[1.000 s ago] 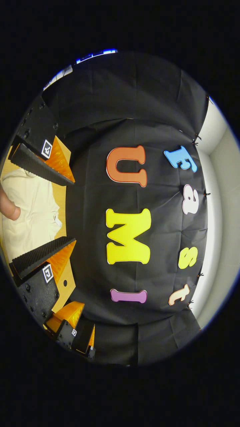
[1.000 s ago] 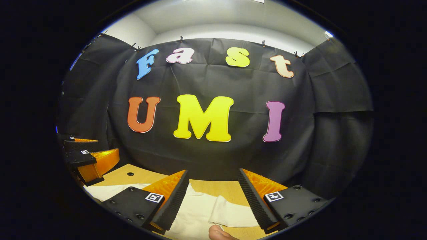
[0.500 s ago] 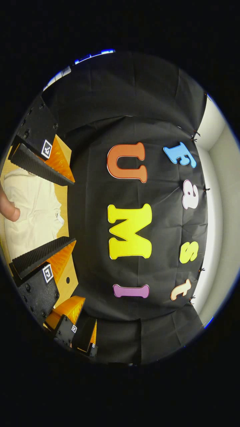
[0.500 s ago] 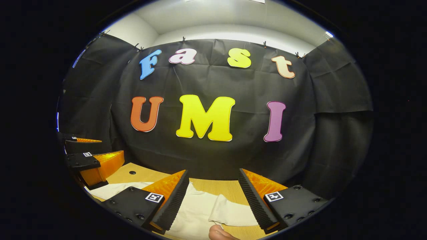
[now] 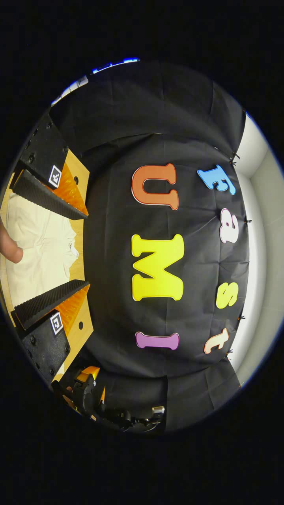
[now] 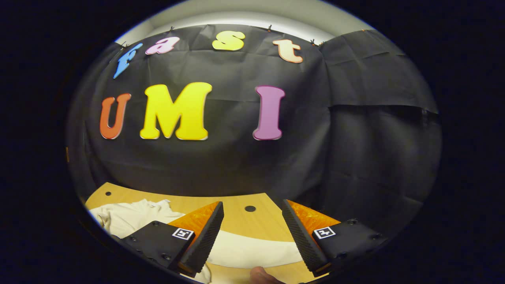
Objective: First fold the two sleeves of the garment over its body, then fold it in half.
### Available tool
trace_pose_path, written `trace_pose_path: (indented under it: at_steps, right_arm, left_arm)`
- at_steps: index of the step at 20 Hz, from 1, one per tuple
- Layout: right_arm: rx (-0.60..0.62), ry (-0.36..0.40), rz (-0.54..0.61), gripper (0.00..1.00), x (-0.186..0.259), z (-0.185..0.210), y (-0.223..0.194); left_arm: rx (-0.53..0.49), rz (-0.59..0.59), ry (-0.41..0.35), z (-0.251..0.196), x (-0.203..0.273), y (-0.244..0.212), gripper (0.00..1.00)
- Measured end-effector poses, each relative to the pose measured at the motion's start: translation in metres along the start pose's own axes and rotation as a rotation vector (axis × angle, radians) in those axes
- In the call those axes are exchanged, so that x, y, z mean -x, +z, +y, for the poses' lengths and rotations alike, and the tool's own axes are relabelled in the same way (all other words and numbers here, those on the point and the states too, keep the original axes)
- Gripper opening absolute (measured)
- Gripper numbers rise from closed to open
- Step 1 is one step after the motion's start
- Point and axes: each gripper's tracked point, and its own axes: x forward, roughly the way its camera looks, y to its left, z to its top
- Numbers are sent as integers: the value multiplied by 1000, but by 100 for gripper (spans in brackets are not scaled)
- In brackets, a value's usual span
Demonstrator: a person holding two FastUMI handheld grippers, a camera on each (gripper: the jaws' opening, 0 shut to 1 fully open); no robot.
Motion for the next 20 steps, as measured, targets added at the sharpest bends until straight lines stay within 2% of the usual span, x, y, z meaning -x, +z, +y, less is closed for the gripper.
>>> trace_pose_path:
  at_steps: [2, 4, 7, 9, 10, 13, 17, 18, 20]
  right_arm:
    - [-38, -112, 116, 94, -47, -79, -58]
    - [-69, -163, 249, 94, -73, -118, -112]
    - [-107, -216, 490, 94, -92, -159, -205]
    - [-138, -208, 649, 94, -95, -168, -251]
    - [-157, -180, 719, 94, -95, -167, -269]
    - [-157, -156, 794, 94, -96, -161, -281]
    - [-174, -149, 899, 93, -96, -160, -287]
    - [-158, -133, 931, 90, -96, -157, -287]
    - [-171, -133, 989, 70, -98, -150, -289]
  left_arm:
    - [-26, 13, 29, -9, 0, -3, 98]
    - [-79, 16, 96, -10, 0, 0, 98]
    - [-124, -8, 93, -42, 2, 5, 98]
    - [-135, -12, 96, -66, 4, 7, 98]
    - [-123, -17, 103, -74, 4, 8, 98]
    - [-118, -9, 107, -82, 7, 3, 99]
    - [-117, -21, 128, -71, 7, 7, 99]
    - [-118, -21, 128, -69, 7, 8, 99]
    - [-111, -26, 122, -61, 6, 8, 99]
